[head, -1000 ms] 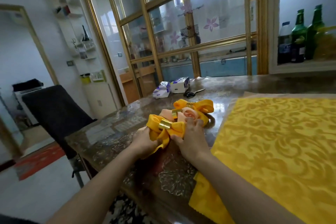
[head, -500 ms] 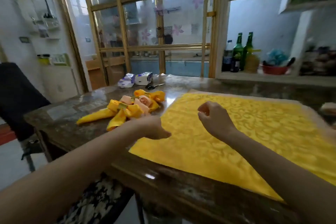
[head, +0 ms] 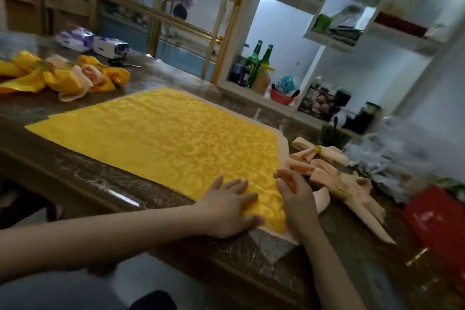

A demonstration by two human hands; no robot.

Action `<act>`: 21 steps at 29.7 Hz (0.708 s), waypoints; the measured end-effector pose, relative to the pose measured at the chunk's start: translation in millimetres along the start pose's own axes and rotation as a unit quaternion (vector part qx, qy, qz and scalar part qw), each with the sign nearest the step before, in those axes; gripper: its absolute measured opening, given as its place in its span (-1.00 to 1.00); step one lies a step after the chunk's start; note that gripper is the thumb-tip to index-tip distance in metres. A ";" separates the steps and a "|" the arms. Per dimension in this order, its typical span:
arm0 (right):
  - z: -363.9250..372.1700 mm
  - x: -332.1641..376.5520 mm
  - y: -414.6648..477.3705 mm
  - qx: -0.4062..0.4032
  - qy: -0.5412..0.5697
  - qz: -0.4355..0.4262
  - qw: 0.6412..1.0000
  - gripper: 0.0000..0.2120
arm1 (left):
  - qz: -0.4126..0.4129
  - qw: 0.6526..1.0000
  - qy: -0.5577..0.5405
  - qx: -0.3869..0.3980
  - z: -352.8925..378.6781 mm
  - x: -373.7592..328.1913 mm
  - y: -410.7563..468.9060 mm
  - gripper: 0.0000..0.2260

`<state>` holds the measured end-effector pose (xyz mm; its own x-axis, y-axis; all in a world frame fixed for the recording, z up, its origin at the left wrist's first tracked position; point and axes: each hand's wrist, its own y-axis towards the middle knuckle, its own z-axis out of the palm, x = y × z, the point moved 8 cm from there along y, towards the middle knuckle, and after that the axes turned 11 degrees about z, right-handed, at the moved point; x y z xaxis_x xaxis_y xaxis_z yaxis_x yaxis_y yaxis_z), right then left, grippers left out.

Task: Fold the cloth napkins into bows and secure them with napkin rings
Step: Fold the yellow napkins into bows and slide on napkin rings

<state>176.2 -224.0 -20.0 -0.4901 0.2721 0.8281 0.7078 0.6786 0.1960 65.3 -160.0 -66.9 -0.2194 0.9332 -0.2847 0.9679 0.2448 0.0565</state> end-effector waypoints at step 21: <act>0.2 -15.6 -7.1 0.030 -0.066 0.038 0.997 -0.65 | 0.045 0.975 -0.160 -0.149 -22.8 1.0 -14.2 -0.71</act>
<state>178.7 -232.9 -34.4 -0.5020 0.4092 0.7619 0.7161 0.6906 0.1008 48.5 -156.5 -46.2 -0.0405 0.8359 -0.5474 0.8927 0.2764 0.3560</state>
